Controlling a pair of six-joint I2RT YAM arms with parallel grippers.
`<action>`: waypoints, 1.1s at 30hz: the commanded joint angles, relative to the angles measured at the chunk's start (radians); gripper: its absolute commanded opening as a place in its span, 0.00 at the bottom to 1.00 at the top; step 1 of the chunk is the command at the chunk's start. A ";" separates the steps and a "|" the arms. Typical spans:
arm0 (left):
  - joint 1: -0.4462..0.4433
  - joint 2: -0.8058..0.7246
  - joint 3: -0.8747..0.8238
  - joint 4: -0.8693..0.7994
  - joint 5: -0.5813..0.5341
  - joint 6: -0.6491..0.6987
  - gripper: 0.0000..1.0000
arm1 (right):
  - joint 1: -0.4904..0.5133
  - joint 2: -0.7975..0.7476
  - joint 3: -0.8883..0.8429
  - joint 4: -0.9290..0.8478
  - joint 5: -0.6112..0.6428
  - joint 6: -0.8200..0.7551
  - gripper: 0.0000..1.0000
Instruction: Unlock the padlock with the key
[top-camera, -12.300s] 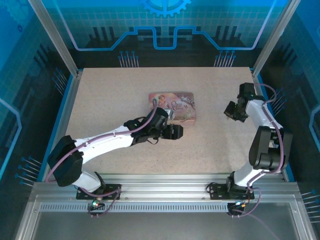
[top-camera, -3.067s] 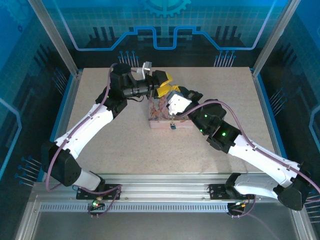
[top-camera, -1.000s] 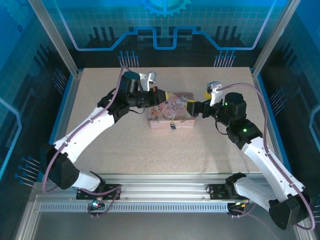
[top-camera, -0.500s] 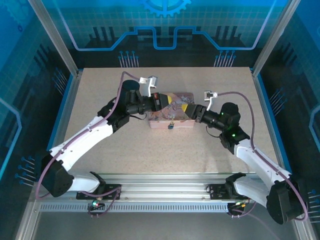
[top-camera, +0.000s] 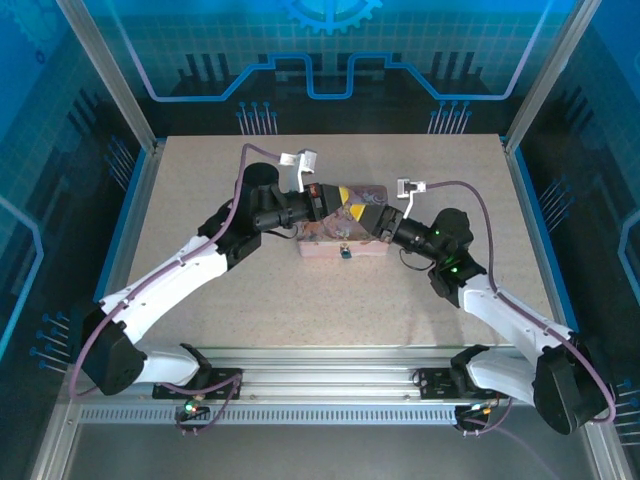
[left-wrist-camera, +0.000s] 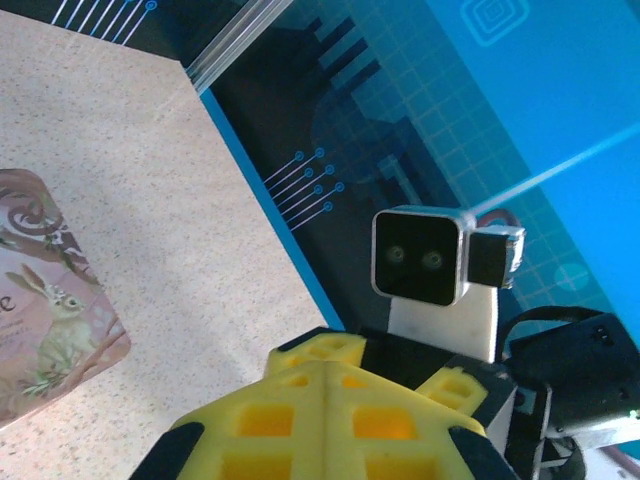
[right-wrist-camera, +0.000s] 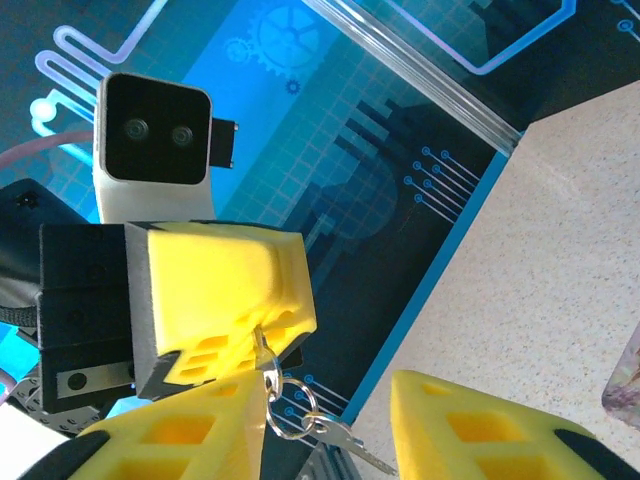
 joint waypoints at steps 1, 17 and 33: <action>-0.009 -0.027 -0.021 0.056 -0.016 -0.022 0.00 | 0.019 0.009 0.033 0.086 0.004 0.015 0.37; -0.009 -0.041 -0.055 0.098 -0.021 -0.048 0.00 | 0.051 0.022 0.048 0.115 0.022 0.023 0.28; -0.009 -0.056 -0.075 0.140 -0.029 -0.075 0.00 | 0.054 0.028 0.053 0.076 0.025 0.006 0.00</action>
